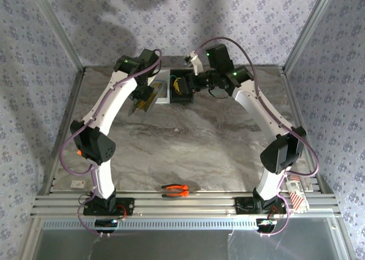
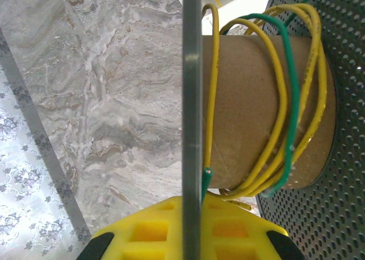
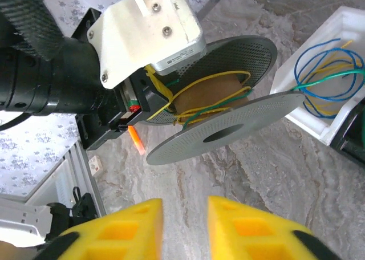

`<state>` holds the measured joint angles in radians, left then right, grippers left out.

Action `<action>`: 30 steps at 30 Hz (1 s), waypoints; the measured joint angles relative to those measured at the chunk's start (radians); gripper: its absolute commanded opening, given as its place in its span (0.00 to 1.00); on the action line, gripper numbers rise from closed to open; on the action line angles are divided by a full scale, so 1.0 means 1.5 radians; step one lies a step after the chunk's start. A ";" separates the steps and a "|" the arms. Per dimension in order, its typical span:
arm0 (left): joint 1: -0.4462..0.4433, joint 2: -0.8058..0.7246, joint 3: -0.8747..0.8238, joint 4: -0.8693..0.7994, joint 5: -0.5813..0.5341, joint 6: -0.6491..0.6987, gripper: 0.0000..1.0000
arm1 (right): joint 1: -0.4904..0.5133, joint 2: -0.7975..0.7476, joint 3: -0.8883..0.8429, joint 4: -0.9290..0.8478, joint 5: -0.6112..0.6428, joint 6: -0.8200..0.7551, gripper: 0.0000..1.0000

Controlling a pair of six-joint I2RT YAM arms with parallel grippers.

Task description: Wrap the cables

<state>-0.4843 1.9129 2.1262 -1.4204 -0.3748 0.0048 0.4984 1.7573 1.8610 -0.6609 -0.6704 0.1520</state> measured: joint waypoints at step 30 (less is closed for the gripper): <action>-0.074 -0.120 -0.028 0.040 -0.009 0.089 0.00 | -0.217 0.003 -0.181 -0.010 0.042 -0.130 0.79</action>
<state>-0.5957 1.7332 2.0838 -1.3605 -0.3878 0.1387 0.1722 1.7622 1.5894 -0.6765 -0.6067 -0.0433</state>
